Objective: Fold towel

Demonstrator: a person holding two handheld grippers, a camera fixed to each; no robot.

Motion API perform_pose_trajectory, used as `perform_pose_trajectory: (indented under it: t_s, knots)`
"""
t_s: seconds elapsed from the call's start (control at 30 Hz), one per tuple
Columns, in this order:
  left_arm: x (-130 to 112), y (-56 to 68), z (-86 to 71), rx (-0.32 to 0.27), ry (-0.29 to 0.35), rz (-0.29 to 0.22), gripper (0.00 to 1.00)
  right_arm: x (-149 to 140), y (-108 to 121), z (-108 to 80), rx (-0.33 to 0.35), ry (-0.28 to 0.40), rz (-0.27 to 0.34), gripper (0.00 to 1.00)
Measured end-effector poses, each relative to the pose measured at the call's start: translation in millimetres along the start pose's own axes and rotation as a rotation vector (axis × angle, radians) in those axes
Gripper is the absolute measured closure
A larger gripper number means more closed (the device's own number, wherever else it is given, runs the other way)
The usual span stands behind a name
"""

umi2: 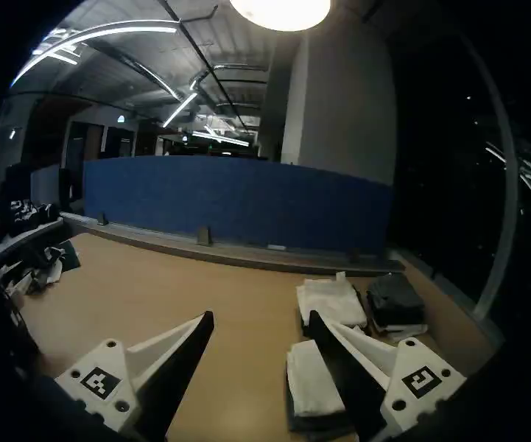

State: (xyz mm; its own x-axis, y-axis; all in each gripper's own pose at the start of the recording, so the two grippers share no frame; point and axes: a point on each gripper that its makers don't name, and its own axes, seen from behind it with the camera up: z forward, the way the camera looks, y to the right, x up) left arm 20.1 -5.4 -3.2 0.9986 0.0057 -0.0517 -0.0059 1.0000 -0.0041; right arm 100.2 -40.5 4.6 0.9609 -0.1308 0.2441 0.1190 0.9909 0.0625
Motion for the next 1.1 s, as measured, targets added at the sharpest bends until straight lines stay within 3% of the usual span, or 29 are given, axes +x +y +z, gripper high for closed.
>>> perform_pose_trajectory:
  t_s: [0.4, 0.57, 1.1]
  knots:
    - [-7, 13.0, -1.8, -0.016, -0.007, -0.011, 0.07, 6, -13, 1.7, 0.021, 0.015, -0.006, 0.0]
    - [-18, 13.2, 1.0, -0.017, -0.04, -0.01, 0.07, 9, -14, -0.7, 0.026, 0.026, 0.007, 0.0]
    - [-19, 12.5, -0.9, -0.018, -0.052, -0.007, 0.06, 20, 4, -8.1, 0.012, 0.099, 0.038, 0.0]
